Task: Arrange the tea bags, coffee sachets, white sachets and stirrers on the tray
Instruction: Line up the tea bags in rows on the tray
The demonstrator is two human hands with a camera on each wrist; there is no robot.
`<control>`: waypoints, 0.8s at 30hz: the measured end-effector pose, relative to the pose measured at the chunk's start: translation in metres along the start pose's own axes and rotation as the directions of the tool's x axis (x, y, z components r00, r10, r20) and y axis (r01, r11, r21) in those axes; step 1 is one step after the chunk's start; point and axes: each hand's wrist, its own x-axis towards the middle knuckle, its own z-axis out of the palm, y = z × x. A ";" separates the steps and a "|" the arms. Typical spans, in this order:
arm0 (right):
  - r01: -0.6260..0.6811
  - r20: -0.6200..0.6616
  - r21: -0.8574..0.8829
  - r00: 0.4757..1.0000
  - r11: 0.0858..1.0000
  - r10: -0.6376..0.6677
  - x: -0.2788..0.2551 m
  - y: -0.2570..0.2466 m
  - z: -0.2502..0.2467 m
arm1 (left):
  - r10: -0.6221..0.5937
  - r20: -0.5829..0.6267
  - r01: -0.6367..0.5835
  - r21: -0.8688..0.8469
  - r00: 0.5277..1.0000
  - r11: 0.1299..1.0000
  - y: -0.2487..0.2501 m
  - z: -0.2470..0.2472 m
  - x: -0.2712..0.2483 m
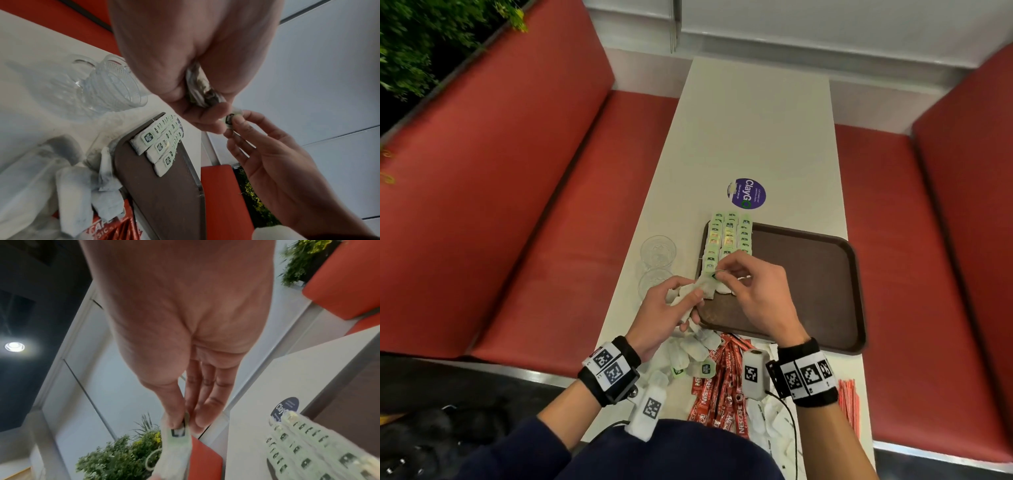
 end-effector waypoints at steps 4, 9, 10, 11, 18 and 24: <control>-0.040 -0.111 -0.098 0.993 0.994 0.029 0.007 0.028 -0.009 | -0.005 -0.029 0.004 -0.001 1.000 1.000 -0.002 -0.009 -0.004; -0.153 0.089 -0.372 0.976 0.916 0.199 0.011 0.076 0.006 | -0.028 -0.047 0.028 -0.006 0.999 1.000 -0.007 -0.020 -0.010; -0.167 0.145 -0.410 0.959 0.896 0.245 0.010 0.082 0.012 | -0.027 -0.052 0.027 -0.005 0.998 1.000 -0.007 -0.022 -0.011; -0.177 0.186 -0.431 0.942 0.885 0.279 0.010 0.086 0.017 | -0.029 -0.057 0.029 -0.004 0.998 1.000 -0.008 -0.024 -0.011; -0.183 0.221 -0.481 0.921 0.857 0.320 0.029 0.094 0.042 | -0.063 -0.078 0.063 -0.010 0.995 0.998 -0.010 -0.032 -0.015; -0.148 0.206 -0.551 0.930 0.821 0.305 0.045 0.097 0.048 | -0.065 -0.070 0.063 -0.023 0.995 0.998 -0.007 -0.032 -0.016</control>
